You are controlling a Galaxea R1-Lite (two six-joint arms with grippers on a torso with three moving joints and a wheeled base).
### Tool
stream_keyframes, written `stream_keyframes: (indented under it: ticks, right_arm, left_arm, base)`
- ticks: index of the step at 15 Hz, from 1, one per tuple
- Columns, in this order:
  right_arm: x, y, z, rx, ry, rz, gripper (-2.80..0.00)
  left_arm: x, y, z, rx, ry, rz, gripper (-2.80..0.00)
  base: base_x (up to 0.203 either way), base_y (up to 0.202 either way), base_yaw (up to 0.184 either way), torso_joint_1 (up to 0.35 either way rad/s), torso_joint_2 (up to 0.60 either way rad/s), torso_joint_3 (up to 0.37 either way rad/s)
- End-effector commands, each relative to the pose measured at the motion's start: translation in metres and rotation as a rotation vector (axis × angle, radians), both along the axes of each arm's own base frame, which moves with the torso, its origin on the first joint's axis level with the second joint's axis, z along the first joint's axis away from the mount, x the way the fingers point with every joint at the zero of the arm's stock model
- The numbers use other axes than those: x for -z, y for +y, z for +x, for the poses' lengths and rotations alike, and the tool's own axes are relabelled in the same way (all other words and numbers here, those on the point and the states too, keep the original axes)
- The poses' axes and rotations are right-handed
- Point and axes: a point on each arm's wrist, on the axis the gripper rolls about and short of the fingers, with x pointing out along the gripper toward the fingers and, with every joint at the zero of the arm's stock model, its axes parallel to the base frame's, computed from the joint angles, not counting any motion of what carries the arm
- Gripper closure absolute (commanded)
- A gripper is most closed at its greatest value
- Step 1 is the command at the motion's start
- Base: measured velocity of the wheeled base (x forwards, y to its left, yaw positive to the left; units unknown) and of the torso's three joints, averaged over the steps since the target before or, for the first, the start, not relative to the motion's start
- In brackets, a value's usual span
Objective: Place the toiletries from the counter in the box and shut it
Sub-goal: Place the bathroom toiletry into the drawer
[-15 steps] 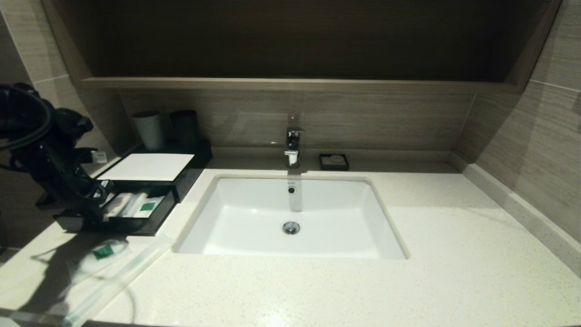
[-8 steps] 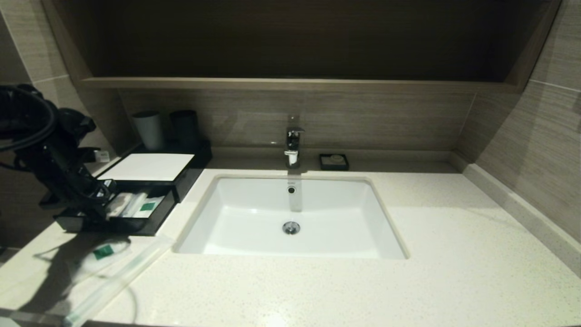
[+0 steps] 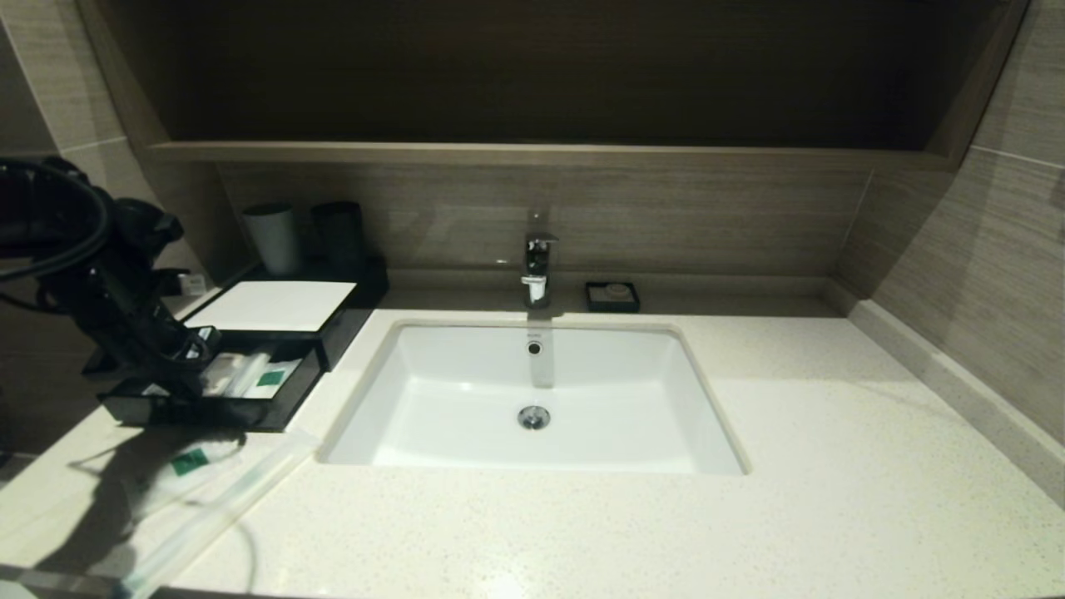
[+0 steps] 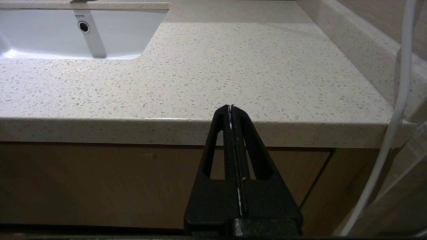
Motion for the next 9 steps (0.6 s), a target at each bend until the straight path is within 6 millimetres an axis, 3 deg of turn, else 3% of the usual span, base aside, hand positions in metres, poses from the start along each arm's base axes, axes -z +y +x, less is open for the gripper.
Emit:
stream_keyframes:
  ticks: [1, 4, 9]
  right_arm:
    - [0.0, 0.0, 0.0, 0.0, 0.0, 0.0, 0.0]
    - [0.0, 0.0, 0.0, 0.0, 0.0, 0.0, 0.0]
    - [0.0, 0.0, 0.0, 0.0, 0.0, 0.0, 0.0]
  left_arm:
    - [0.002, 0.001, 0.002, -0.006, -0.002, -0.001, 0.0]
    - [-0.009, 0.001, 0.002, -0.031, -0.077, 0.007, 0.0]
    - [-0.046, -0.004, -0.019, -0.027, -0.196, 0.034, 0.0]
  base:
    - [0.0, 0.0, 0.0, 0.0, 0.0, 0.0]
    - [0.0, 0.0, 0.0, 0.0, 0.0, 0.0]
    - [0.0, 0.0, 0.0, 0.0, 0.0, 0.0]
